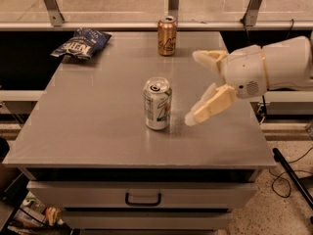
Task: Move 7up can near blue chip bag
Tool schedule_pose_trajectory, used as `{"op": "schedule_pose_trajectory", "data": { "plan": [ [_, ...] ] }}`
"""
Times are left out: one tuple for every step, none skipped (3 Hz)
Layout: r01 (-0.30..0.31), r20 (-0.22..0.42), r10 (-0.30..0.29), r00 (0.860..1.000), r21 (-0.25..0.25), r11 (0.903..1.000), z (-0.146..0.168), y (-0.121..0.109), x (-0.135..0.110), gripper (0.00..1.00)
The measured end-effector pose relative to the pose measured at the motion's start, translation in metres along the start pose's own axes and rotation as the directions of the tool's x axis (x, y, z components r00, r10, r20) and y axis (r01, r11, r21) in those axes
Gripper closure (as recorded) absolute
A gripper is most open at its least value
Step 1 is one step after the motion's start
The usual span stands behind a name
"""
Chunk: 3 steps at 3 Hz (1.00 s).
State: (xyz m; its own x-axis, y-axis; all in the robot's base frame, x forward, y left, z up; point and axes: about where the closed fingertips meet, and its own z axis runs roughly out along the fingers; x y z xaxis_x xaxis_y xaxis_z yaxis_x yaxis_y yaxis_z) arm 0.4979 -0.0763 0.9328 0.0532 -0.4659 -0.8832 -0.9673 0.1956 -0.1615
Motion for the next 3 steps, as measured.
{"op": "schedule_pose_trajectory", "data": {
  "plan": [
    [-0.046, 0.137, 0.051, 0.989, -0.039, 0.9982, 0.02, 0.004, -0.007, 0.0],
    [-0.081, 0.228, 0.096, 0.969, -0.076, 0.9938, 0.037, 0.008, -0.013, 0.0],
    [-0.093, 0.292, 0.118, 0.949, -0.099, 0.9907, 0.053, 0.011, -0.019, 0.0]
  ]
}}
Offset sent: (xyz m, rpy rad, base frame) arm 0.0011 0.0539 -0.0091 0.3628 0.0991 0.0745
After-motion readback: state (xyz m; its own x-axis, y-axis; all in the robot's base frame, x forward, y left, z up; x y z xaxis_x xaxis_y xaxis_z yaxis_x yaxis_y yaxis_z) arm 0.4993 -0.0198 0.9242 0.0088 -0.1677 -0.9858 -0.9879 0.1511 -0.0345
